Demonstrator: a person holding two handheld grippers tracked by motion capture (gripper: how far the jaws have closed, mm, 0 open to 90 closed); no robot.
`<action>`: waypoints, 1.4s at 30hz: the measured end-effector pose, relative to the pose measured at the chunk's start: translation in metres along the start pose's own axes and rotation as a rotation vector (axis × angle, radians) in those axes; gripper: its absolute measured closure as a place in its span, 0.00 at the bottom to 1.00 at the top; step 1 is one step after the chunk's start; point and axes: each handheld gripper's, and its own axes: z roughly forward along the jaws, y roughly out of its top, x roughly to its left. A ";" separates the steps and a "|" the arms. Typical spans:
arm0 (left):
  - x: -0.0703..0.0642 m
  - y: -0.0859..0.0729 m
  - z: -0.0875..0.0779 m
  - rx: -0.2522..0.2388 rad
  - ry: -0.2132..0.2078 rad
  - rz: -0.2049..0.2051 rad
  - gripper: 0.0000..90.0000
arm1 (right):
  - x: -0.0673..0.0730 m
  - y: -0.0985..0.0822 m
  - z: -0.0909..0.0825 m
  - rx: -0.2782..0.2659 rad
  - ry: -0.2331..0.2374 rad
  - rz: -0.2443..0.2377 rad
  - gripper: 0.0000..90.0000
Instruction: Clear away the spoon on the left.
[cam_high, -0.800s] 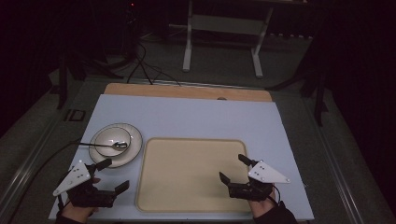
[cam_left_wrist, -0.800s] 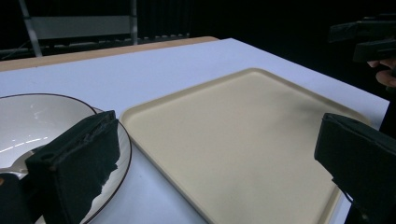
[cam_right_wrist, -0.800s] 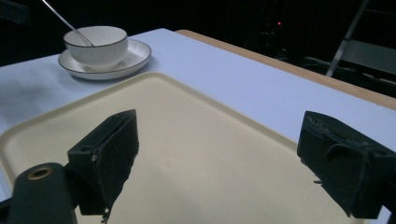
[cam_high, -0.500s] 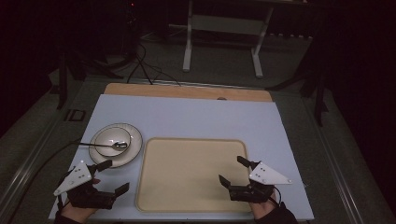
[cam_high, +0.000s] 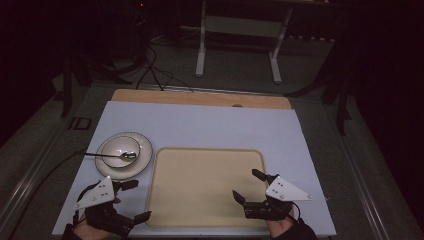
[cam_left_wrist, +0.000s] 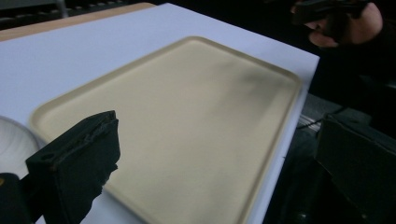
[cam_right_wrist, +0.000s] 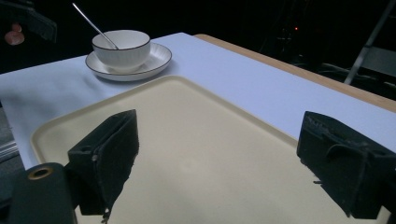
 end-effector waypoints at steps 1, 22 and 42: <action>-0.003 0.003 0.001 0.010 -0.007 0.016 0.01 | 0.000 0.000 0.000 0.000 0.002 0.001 0.14; -0.021 0.064 0.010 0.035 -0.091 0.173 0.04 | 0.000 0.000 0.000 -0.019 0.025 0.002 0.14; 0.019 0.091 -0.025 -0.072 0.072 0.094 0.05 | 0.000 0.000 0.001 -0.021 0.032 0.004 0.14</action>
